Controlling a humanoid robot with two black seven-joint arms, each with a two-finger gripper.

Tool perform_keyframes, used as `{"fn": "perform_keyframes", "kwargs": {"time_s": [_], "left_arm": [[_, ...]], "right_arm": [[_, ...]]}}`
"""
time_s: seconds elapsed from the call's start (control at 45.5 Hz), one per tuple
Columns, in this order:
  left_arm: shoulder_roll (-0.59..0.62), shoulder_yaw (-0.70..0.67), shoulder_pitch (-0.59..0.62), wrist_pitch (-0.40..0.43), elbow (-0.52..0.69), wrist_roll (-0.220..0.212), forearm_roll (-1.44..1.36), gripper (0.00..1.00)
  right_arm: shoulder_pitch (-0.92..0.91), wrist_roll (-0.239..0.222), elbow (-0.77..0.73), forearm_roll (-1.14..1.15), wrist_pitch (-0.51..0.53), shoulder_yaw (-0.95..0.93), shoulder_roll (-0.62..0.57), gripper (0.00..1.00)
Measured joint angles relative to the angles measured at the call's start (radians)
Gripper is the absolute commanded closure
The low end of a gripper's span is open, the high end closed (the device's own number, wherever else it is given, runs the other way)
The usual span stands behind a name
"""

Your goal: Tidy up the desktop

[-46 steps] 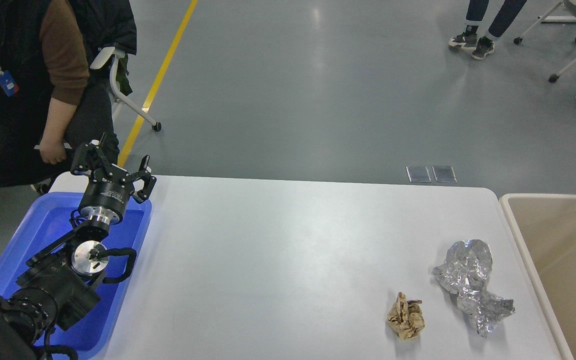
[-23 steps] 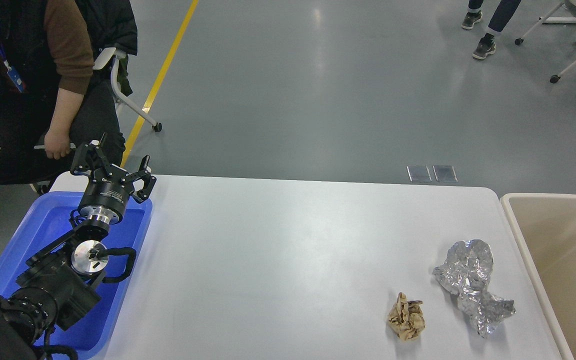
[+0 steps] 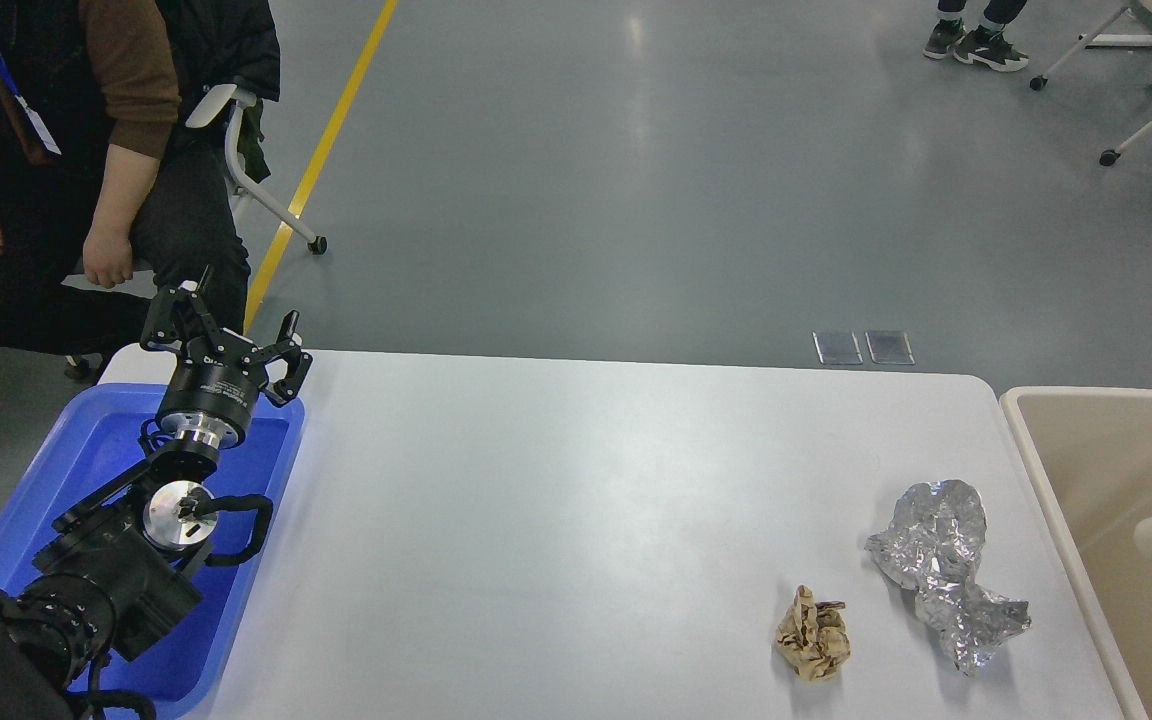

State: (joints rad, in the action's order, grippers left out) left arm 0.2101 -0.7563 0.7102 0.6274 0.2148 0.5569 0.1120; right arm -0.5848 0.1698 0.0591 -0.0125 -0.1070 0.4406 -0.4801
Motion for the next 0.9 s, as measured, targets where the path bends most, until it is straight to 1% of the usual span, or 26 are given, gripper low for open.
{"fn": "perform_keyframes", "kwargs": {"time_s": [0.022,0.088,0.132,0.176,0.22,0.308,0.396,0.703,0.901], "left_arm": [[0.000,0.000,0.000,0.000,0.000,0.000,0.000,0.00],[0.000,0.000,0.000,0.000,0.000,0.000,0.000,0.00],[0.000,0.000,0.000,0.000,0.000,0.000,0.000,0.00],[0.000,0.000,0.000,0.000,0.000,0.000,0.000,0.00],[0.000,0.000,0.000,0.000,0.000,0.000,0.000,0.00],[0.000,0.000,0.000,0.000,0.000,0.000,0.000,0.00],[0.000,0.000,0.000,0.000,0.000,0.000,0.000,0.00],[0.000,0.000,0.000,0.000,0.000,0.000,0.000,0.00],[0.000,0.000,0.000,0.000,0.000,0.000,0.000,0.00]], "right_arm": [[0.001,0.000,0.000,0.000,0.000,-0.001,0.001,0.86],[0.004,0.000,0.000,0.000,0.000,-0.006,0.004,0.72],[0.006,-0.001,0.000,0.000,0.000,-0.009,0.006,0.57],[0.007,-0.001,0.000,-0.002,-0.001,-0.011,0.006,0.45],[0.008,-0.001,-0.001,-0.004,-0.001,-0.013,0.007,0.37],[0.009,-0.001,-0.004,-0.007,-0.001,-0.016,0.006,0.16],[0.010,-0.001,-0.018,-0.009,-0.001,-0.018,0.005,0.03],[0.005,0.000,-0.073,-0.012,-0.002,-0.040,0.006,0.01],[-0.011,0.000,-0.084,-0.013,0.006,-0.153,0.006,0.00]]}}
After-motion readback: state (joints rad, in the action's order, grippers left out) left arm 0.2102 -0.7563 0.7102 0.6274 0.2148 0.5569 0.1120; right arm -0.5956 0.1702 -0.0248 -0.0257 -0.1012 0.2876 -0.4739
